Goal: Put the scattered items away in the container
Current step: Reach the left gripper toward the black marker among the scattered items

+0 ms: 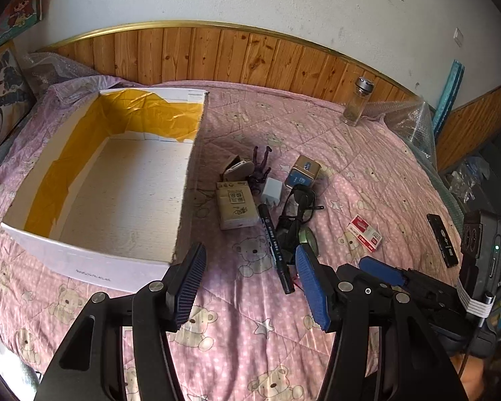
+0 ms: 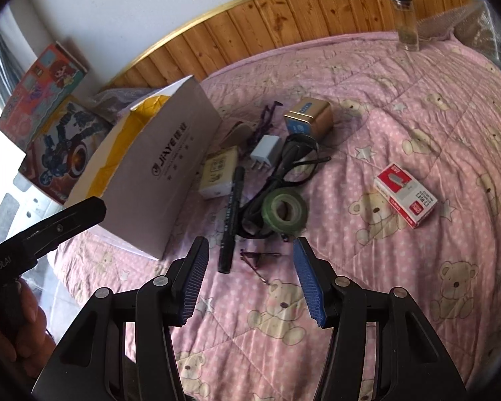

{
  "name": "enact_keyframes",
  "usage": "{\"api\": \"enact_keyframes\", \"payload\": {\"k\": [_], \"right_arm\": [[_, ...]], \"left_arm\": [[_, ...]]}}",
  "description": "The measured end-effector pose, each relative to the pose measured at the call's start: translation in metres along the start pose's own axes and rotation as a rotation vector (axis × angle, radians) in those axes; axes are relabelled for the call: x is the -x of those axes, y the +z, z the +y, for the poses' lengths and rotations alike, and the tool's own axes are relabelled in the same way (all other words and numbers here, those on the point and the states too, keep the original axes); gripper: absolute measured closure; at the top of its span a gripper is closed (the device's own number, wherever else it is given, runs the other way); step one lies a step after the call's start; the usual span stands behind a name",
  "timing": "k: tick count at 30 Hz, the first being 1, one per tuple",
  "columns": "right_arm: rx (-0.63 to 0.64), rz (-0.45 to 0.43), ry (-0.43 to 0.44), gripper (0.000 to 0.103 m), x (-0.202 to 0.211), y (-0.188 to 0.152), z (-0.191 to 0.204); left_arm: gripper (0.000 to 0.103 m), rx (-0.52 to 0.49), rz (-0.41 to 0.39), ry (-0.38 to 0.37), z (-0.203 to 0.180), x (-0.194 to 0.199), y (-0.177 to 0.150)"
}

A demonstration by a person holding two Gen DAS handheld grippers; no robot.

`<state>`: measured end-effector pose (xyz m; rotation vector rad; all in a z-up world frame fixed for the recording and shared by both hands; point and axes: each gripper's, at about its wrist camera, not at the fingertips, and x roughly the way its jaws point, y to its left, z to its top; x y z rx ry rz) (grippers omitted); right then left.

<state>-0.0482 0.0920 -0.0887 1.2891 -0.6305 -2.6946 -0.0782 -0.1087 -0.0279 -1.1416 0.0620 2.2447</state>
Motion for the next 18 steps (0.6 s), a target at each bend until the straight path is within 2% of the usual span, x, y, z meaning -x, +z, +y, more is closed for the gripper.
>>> {"api": "enact_keyframes", "payload": {"k": [3, 6, 13, 15, 18], "right_arm": [[-0.037, 0.041, -0.012, 0.046, -0.016, 0.0, -0.02], [-0.018, 0.067, -0.013, 0.046, -0.032, 0.006, -0.022], [0.2, 0.144, -0.049, 0.049, -0.079, 0.023, 0.002], [0.233, 0.166, -0.062, 0.054, -0.09, 0.024, 0.001], [0.196, 0.178, -0.035, 0.075, -0.093, 0.03, -0.012]], "left_arm": [[0.046, -0.006, 0.056, -0.029, -0.005, -0.028, -0.002], [0.046, 0.015, 0.116, -0.055, -0.006, -0.055, -0.004], [0.046, 0.135, 0.178, -0.135, 0.008, -0.096, 0.003], [0.046, 0.161, 0.197, -0.16, 0.009, -0.108, 0.005], [0.046, 0.186, 0.218, -0.189, 0.008, -0.128, 0.007]]}}
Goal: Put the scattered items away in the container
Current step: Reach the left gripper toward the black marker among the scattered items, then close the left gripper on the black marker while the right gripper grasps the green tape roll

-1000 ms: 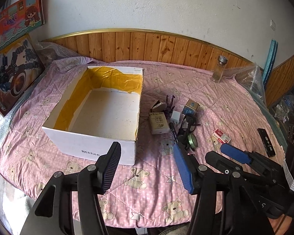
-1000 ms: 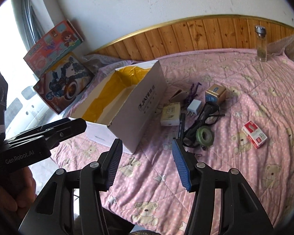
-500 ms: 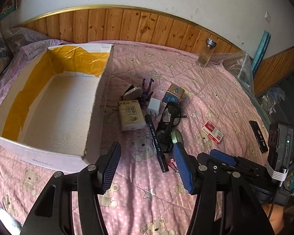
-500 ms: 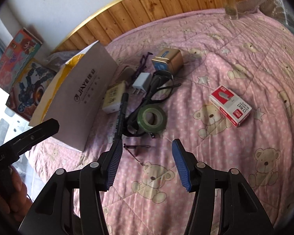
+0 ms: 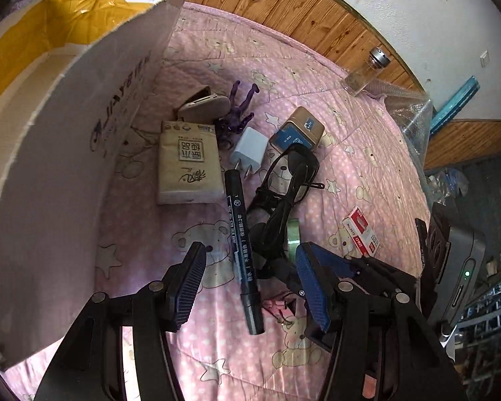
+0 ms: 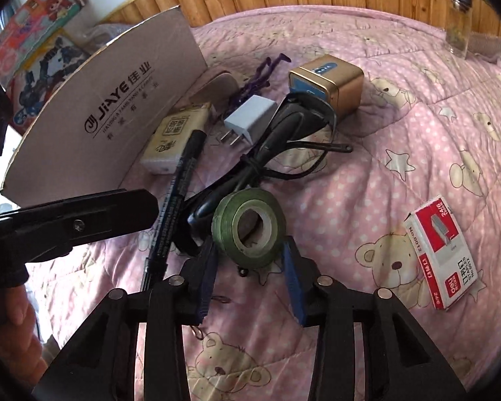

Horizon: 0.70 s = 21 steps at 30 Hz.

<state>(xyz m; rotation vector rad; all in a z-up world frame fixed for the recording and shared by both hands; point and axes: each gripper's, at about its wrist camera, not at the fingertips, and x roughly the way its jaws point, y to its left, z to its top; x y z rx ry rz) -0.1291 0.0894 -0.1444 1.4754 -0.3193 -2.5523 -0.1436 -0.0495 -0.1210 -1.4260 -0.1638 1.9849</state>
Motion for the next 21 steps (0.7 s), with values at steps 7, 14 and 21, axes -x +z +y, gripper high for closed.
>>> {"api": "enact_keyframes", "payload": {"k": [7, 14, 21], "right_arm": [[-0.184, 0.014, 0.112, 0.09, -0.002, -0.003, -0.041], [-0.246, 0.004, 0.142, 0.078, -0.003, 0.011, -0.048], [-0.4, -0.013, 0.236, 0.083, -0.009, 0.011, -0.07]], "left_arm": [[0.051, 0.016, 0.056, -0.017, 0.003, -0.033, 0.004], [0.058, -0.005, 0.052, -0.008, 0.007, -0.032, 0.003], [0.058, -0.046, 0.057, 0.013, 0.011, -0.023, -0.009]]}}
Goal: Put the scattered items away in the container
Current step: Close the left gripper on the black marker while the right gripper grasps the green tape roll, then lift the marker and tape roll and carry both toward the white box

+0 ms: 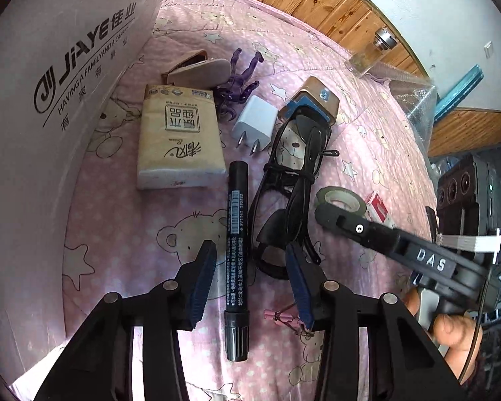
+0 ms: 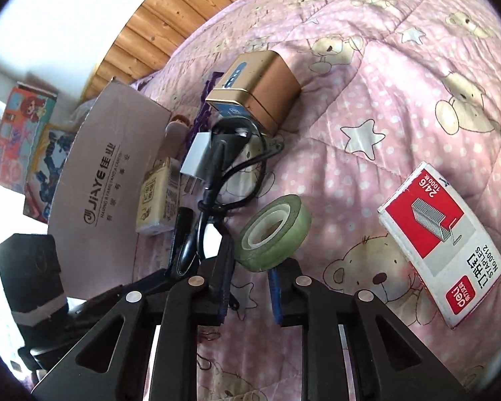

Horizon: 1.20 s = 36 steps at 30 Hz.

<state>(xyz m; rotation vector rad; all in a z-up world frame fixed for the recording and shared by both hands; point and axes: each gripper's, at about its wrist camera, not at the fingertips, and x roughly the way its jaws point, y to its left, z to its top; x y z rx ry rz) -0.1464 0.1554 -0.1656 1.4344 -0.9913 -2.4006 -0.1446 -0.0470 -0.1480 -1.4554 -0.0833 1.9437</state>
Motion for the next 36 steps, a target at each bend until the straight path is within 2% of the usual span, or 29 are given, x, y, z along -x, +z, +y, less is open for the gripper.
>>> {"api": "enact_keyframes", "payload": {"k": [2, 5, 9, 10, 15, 17, 18, 19, 20, 21, 24, 27, 28, 29, 31, 36], "right_arm": [[-0.054, -0.002, 0.038, 0.083, 0.001, 0.001, -0.009], [-0.104, -0.011, 0.068, 0.083, 0.003, 0.002, -0.017], [-0.107, -0.032, 0.036, 0.088, 0.009, 0.002, -0.019], [-0.106, -0.034, 0.025, 0.091, 0.009, 0.002, -0.02], [-0.053, -0.041, -0.04, 0.09, 0.01, 0.007, -0.011], [-0.068, -0.044, -0.037, 0.086, 0.013, 0.009, -0.015], [-0.082, -0.048, -0.032, 0.085, 0.014, 0.01, -0.017], [-0.103, -0.057, -0.023, 0.079, 0.016, 0.012, -0.02], [-0.136, -0.069, -0.002, 0.071, 0.019, 0.012, -0.026], [-0.179, -0.077, 0.029, 0.068, 0.021, 0.012, -0.032], [-0.303, -0.08, 0.108, 0.067, 0.019, 0.015, -0.049], [-0.494, -0.094, 0.224, 0.066, 0.016, 0.013, -0.07], [-0.533, -0.106, 0.241, 0.069, 0.016, 0.012, -0.075], [-0.548, -0.111, 0.233, 0.08, 0.016, 0.011, -0.078], [-0.547, -0.108, 0.203, 0.092, 0.015, 0.011, -0.078], [-0.435, -0.118, 0.144, 0.093, 0.02, 0.012, -0.054]], "left_arm": [[0.058, -0.021, -0.001, 0.012, 0.0, 0.005, -0.006], [0.059, 0.0, -0.01, 0.028, 0.009, 0.01, -0.012], [0.059, 0.022, -0.027, 0.063, 0.016, 0.015, -0.013], [0.06, 0.004, -0.025, 0.086, 0.013, 0.013, -0.014], [0.062, -0.193, -0.012, 0.249, -0.027, -0.004, -0.015], [0.079, -0.229, -0.037, 0.3, -0.029, -0.007, -0.014], [0.085, -0.232, -0.044, 0.307, -0.027, -0.006, -0.013], [0.089, -0.222, -0.045, 0.299, -0.022, -0.004, -0.012], [0.089, -0.203, -0.046, 0.284, -0.016, -0.001, -0.012], [0.089, -0.183, -0.049, 0.267, -0.011, 0.002, -0.012], [0.089, -0.143, -0.058, 0.219, -0.001, 0.009, -0.014], [0.089, -0.109, -0.059, 0.177, 0.007, 0.015, -0.015], [0.089, -0.107, -0.06, 0.18, 0.009, 0.015, -0.015], [0.089, -0.104, -0.06, 0.181, 0.01, 0.015, -0.015], [0.089, -0.091, -0.062, 0.177, 0.01, 0.017, -0.018], [0.089, -0.11, -0.101, 0.155, -0.009, 0.029, -0.016]]}}
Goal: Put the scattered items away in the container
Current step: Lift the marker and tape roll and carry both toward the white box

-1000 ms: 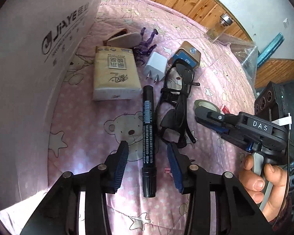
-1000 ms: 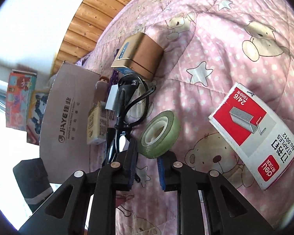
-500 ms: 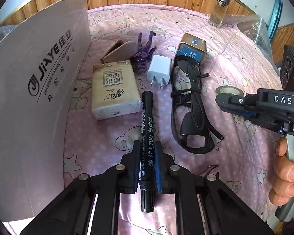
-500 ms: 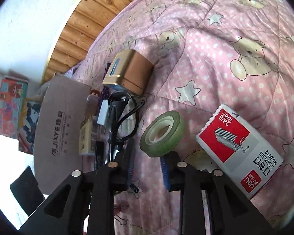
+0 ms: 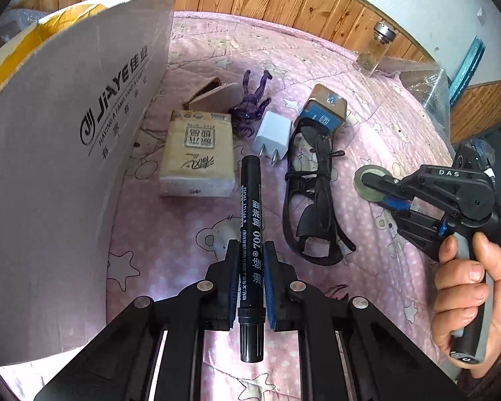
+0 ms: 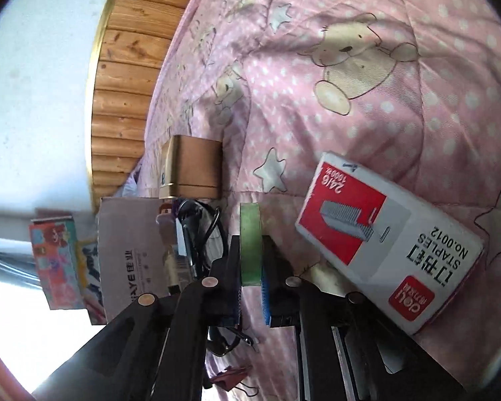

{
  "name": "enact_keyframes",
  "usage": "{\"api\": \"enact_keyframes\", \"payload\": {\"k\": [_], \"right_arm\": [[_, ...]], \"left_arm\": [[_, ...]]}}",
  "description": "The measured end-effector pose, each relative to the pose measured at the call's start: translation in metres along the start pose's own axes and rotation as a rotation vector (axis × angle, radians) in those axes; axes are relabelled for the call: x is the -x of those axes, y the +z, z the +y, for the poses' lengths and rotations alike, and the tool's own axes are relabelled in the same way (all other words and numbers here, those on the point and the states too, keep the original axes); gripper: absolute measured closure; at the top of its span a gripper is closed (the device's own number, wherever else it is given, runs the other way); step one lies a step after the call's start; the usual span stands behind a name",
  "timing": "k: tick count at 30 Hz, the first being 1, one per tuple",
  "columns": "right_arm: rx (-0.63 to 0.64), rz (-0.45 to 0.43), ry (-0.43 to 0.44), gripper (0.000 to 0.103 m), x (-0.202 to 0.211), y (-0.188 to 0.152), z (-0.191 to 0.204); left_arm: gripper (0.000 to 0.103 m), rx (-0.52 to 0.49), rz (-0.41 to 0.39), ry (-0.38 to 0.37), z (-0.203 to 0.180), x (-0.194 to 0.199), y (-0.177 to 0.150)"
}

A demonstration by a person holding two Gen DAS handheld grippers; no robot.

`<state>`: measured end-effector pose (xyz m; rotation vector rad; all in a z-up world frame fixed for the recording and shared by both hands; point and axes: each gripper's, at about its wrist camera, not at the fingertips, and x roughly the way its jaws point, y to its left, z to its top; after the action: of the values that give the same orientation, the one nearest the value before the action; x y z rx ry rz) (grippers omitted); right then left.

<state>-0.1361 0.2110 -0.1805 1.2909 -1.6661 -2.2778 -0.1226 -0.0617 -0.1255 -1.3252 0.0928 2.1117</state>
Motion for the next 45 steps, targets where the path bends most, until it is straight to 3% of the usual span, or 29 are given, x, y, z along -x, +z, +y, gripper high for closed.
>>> {"api": "enact_keyframes", "payload": {"k": [16, 33, 45], "right_arm": [[0.478, 0.008, -0.054, 0.093, 0.039, -0.075, 0.088], [0.741, -0.005, 0.001, 0.093, 0.064, -0.156, 0.15], [0.878, 0.027, 0.002, 0.093, 0.042, -0.182, 0.207]], "left_arm": [[0.089, -0.035, -0.116, -0.008, -0.033, 0.058, 0.008], [0.089, -0.029, -0.244, 0.013, -0.038, 0.142, -0.013], [0.089, 0.042, -0.279, -0.001, 0.0, 0.171, -0.002]]}}
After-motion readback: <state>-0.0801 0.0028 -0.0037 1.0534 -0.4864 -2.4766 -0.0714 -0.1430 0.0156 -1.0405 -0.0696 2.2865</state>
